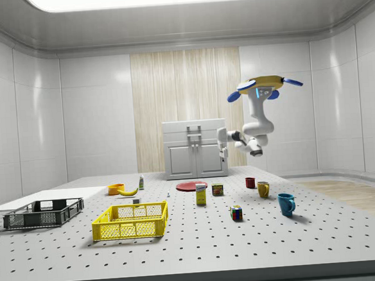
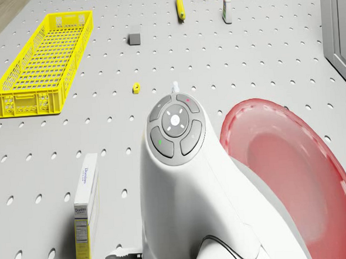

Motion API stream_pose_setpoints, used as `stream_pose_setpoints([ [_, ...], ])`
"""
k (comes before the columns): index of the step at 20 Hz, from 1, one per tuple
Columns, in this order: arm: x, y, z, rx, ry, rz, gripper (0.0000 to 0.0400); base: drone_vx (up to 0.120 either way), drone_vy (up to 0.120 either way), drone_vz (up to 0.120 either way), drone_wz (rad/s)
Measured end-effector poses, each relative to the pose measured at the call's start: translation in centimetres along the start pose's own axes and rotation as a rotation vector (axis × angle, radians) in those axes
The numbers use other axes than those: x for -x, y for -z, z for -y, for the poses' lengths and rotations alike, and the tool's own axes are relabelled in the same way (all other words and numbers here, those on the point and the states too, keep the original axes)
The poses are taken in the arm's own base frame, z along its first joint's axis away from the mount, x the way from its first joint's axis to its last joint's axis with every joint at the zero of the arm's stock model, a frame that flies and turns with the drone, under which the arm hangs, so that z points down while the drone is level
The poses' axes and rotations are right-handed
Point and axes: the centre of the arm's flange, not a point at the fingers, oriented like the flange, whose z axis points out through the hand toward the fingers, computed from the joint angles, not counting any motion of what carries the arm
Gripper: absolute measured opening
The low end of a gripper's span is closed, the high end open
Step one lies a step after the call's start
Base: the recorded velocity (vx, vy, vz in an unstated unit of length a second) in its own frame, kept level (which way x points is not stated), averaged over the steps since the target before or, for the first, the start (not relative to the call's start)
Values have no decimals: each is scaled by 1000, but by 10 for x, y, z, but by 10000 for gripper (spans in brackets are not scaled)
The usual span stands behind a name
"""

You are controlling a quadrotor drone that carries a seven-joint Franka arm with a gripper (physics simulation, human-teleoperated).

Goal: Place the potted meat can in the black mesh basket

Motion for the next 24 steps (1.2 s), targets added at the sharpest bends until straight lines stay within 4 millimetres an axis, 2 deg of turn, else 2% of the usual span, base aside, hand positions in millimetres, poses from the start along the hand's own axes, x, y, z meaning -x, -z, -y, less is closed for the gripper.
stream_pose_setpoints([
  [7, 1, 0, 1, 6, 0, -7, 400, 120, 0, -120, 0],
  [11, 1, 0, 1, 8, 0, -8, 400, 120, 10, -10, 0],
  [13, 1, 0, 1, 8, 0, -9, 400, 120, 120, 0, 0],
  [24, 1, 0, 1, 9, 0, -9, 400, 4, 0, -109, 0],
])
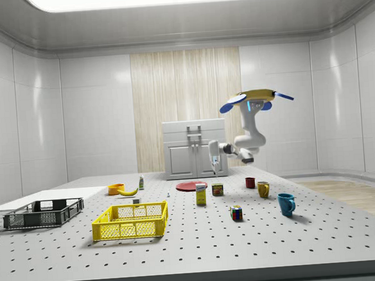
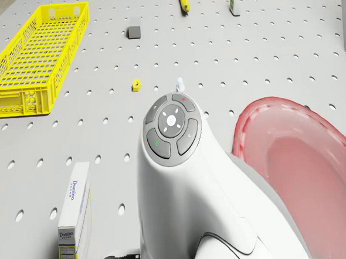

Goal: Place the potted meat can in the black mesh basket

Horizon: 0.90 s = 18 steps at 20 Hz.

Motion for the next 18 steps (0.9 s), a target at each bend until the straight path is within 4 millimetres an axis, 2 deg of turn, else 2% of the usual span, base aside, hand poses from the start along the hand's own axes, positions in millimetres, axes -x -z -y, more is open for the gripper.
stream_pose_setpoints([
  [11, 0, 0, 0, 0, 0, 0, 400, 0, 0, -120, 0],
  [18, 0, -16, 0, 0, 0, 0, 400, 0, 0, -6, 0],
])
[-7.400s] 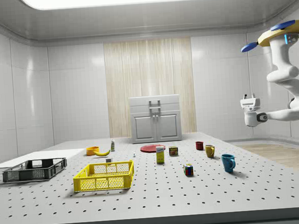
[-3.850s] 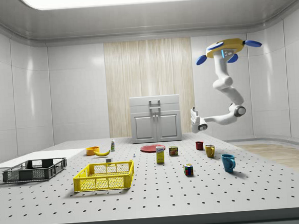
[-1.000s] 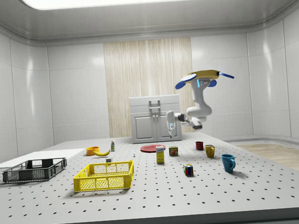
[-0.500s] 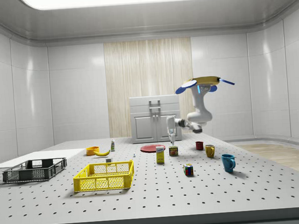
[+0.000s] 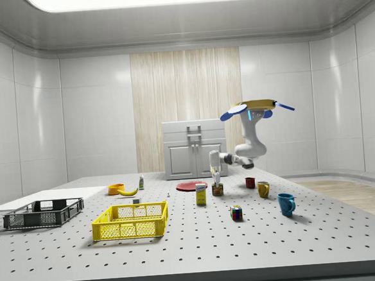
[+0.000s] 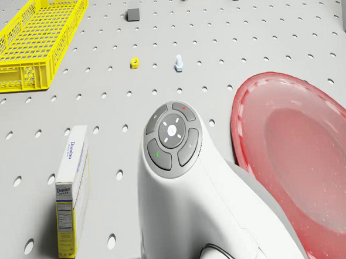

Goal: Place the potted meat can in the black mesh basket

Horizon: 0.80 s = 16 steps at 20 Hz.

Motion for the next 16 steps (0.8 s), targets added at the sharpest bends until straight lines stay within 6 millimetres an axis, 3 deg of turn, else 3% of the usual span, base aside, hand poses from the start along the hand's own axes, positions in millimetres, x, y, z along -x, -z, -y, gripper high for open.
stream_pose_setpoints([
  [4, 0, -11, 0, 0, 0, 0, 388, 0, 0, 0, 0],
  [7, 0, -15, 0, 0, 0, 0, 315, 0, 0, 0, 0],
  [16, 0, -12, 0, 1, -3, -3, 282, 0, 0, 0, 0],
])
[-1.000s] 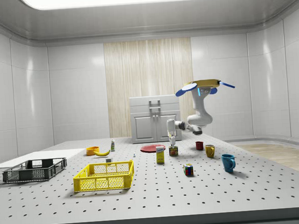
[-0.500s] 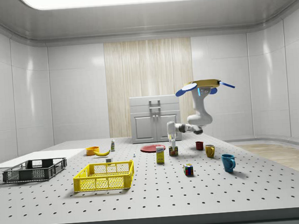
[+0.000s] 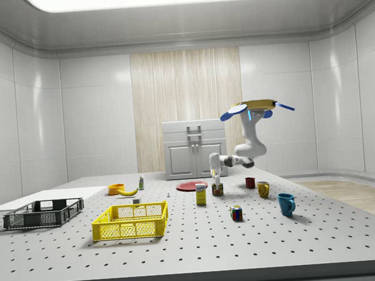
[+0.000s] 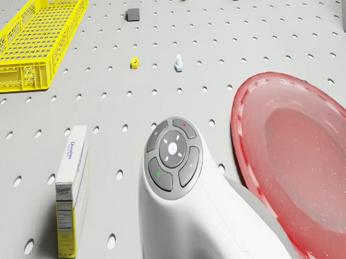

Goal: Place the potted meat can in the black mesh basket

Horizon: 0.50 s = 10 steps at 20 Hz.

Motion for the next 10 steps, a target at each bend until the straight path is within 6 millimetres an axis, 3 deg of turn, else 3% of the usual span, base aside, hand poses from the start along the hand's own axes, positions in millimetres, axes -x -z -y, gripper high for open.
stream_pose_setpoints([
  [4, 0, 15, 0, 1, -1, -1, 282, 0, 0, 0, 0],
  [8, 0, 31, 0, 1, -3, -2, 282, 0, 0, 110, 0],
  [10, 0, 37, 0, 1, -5, -2, 282, 100, 0, 120, 0],
])
